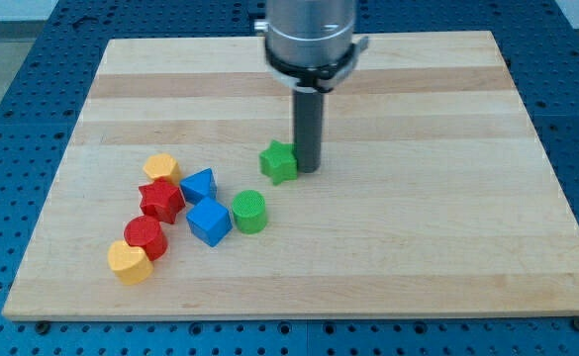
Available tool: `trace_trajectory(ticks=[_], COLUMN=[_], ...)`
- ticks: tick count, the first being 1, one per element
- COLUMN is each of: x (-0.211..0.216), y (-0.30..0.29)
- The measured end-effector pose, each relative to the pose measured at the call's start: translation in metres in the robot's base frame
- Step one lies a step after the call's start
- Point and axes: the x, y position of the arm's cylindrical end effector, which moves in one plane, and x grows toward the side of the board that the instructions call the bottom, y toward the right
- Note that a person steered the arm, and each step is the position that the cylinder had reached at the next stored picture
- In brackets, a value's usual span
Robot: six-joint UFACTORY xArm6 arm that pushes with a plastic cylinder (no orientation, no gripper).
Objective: Move the green star left a bit
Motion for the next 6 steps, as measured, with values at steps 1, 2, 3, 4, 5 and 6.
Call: trace_trajectory(ticks=[1,2,3,4,5,6], x=[0.004,0.006,0.006,-0.008,-0.015,-0.016], y=[-0.030,-0.039,-0.002,0.068,0.098,0.081])
